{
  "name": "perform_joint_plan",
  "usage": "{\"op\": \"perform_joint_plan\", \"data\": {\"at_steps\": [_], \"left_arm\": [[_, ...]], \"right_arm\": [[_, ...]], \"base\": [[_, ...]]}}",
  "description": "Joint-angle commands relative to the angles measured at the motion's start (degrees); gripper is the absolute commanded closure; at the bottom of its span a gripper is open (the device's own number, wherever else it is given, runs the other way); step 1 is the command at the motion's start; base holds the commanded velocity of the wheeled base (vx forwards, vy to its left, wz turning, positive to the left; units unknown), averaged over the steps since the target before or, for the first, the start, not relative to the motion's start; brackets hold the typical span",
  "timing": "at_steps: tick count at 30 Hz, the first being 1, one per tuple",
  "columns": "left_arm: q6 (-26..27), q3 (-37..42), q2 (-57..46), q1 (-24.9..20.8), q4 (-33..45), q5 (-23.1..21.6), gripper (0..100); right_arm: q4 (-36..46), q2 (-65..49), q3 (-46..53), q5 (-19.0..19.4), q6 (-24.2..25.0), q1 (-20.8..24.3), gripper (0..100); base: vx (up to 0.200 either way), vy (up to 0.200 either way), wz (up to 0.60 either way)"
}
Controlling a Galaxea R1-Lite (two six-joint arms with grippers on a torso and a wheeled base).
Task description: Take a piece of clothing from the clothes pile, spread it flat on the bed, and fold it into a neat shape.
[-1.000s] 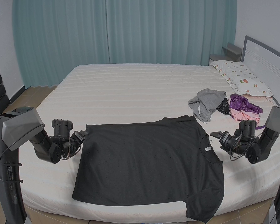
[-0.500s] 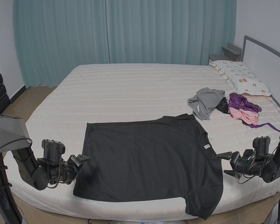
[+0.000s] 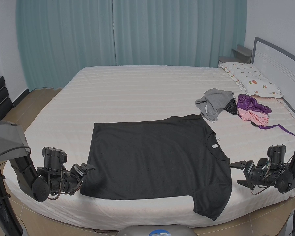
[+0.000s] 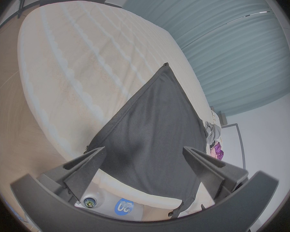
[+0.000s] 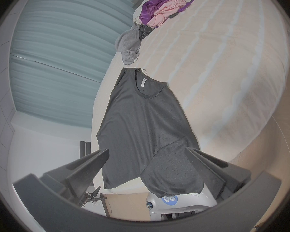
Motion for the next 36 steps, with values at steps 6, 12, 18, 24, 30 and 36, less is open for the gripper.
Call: {"op": "perform_joint_plan", "data": {"at_steps": [6, 12, 18, 24, 30, 36], "left_arm": [[-0.29, -0.08, -0.18, -0.18, 0.00, -0.21, 0], [-0.29, -0.08, -0.09, -0.18, 0.00, -0.21, 0], [0.42, 1.32, -0.80, 1.14, 0.00, -0.21, 0], [7.80, 3.34, -1.15, 5.00, 0.52, -0.30, 0], [16.50, 6.51, -0.62, 7.38, 0.44, -1.62, 0], [23.09, 8.70, -0.01, 8.87, 0.26, -1.88, 0]], "right_arm": [[0.01, 0.30, 0.02, -0.07, -0.33, 0.44, 0], [0.01, 0.56, 0.02, -0.07, -0.42, 0.44, 0], [0.01, 0.74, 0.02, -0.34, -0.42, 0.44, 0], [-0.35, 1.17, 0.02, -0.43, -0.68, 0.44, 0], [-3.33, 2.67, 0.64, -0.60, -0.77, 0.44, 0], [-7.29, 4.43, 1.96, -0.51, -0.86, 0.52, 0]], "base": [[0.000, -0.200, 0.00], [0.000, -0.200, 0.00], [0.000, 0.000, 0.00], [0.000, 0.000, 0.00], [0.000, 0.000, 0.00], [0.000, 0.000, 0.00]]}}
